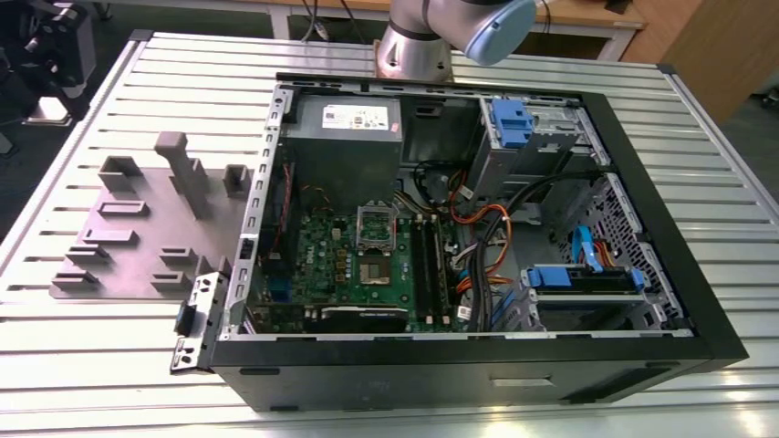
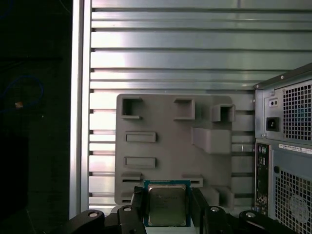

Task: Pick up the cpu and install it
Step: 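Pick up the cpu and move it towards the insertion slot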

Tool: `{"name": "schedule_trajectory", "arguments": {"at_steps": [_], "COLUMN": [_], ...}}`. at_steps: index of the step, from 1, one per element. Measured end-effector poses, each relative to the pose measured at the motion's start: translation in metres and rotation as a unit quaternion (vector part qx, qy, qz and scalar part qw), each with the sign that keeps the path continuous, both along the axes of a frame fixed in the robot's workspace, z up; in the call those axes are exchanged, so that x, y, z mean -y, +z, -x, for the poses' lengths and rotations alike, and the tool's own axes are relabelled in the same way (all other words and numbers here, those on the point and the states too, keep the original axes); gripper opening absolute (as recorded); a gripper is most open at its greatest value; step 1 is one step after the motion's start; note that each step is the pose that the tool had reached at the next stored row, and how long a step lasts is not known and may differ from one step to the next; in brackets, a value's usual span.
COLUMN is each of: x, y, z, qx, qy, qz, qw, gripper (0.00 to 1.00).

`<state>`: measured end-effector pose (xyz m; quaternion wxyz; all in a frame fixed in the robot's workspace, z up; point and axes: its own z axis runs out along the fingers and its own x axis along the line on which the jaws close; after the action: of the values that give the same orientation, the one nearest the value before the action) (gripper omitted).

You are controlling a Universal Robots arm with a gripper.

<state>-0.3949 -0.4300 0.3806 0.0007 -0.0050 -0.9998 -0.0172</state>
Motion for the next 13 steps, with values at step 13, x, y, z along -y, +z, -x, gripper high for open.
{"name": "schedule_trajectory", "arguments": {"at_steps": [13], "x": [0.0], "y": [0.0], "z": [-0.0063], "qx": [0.0], "qy": [0.0], "qz": [0.0], "qw": [1.0], "gripper": [0.47]}}
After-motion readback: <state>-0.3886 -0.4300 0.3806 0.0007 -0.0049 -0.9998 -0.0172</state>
